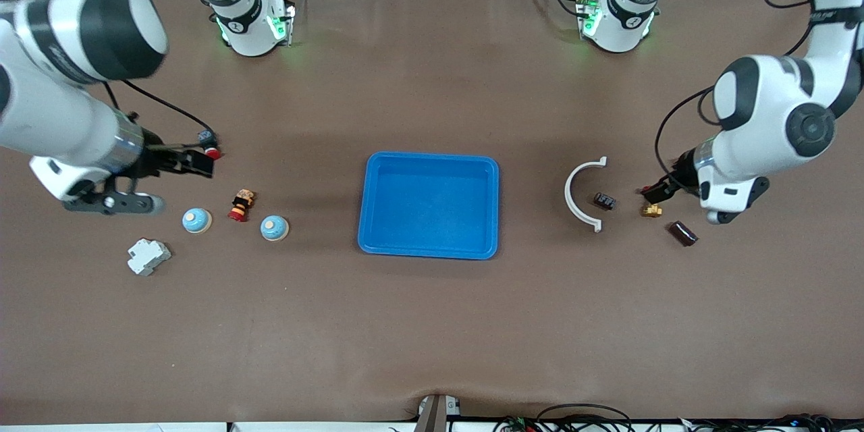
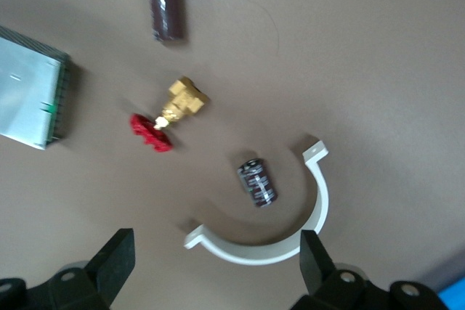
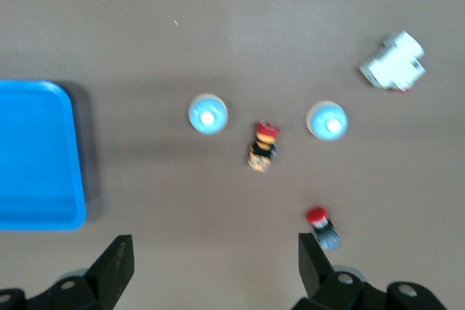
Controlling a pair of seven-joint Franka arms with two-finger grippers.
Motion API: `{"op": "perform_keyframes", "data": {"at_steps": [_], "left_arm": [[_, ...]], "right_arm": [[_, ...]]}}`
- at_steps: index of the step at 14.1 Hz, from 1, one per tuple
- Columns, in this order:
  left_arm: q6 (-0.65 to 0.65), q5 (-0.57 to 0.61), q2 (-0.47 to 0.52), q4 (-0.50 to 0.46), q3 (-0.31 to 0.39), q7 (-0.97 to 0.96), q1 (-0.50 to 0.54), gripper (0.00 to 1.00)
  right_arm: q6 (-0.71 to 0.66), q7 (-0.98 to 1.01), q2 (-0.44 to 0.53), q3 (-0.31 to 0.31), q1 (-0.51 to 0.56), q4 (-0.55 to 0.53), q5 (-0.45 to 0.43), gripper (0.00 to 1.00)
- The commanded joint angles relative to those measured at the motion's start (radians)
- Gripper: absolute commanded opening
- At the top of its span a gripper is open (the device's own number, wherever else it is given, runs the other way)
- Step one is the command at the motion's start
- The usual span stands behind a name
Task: Place electrolytic capacitor and blue bell in tray
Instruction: 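Grasp the capacitor with the left gripper while the right gripper grasps the bell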
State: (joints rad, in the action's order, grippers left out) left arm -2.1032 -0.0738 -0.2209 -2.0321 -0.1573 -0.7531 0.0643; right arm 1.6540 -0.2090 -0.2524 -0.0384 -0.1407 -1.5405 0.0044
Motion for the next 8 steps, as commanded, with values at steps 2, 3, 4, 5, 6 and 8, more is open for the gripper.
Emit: {"op": "perform_keyframes", "data": {"at_steps": [2,3,4,5,6,8], "left_arm": [[-0.078,-0.018,-0.081,0.006,-0.004,-0.159,-0.055,1.00],[-0.095,-0.018,-0.098,-0.002,-0.005,-0.187,-0.058,1.00],[-0.127,-0.018,-0.103,-0.026,-0.005,-0.202,-0.069,1.00],[-0.177,-0.018,-0.103,-0.063,-0.004,-0.215,-0.078,0.92],[-0.226,-0.018,-0.103,-0.092,-0.004,-0.229,-0.078,0.83],[-0.294,-0.018,-0.104,-0.138,-0.004,-0.232,-0.077,0.77]], "right_arm": [[0.131,-0.009,-0.082,0.003,-0.005,-0.030,0.009,1.00],[0.180,-0.009,-0.085,0.003,-0.011,-0.059,0.009,1.00],[0.219,-0.007,-0.088,0.003,-0.016,-0.084,0.009,1.00],[0.255,-0.009,-0.100,0.003,-0.023,-0.104,0.009,1.00],[0.295,-0.009,-0.119,0.003,-0.027,-0.124,0.009,1.00],[0.375,-0.009,-0.140,0.003,-0.040,-0.174,0.009,1.00]]}}
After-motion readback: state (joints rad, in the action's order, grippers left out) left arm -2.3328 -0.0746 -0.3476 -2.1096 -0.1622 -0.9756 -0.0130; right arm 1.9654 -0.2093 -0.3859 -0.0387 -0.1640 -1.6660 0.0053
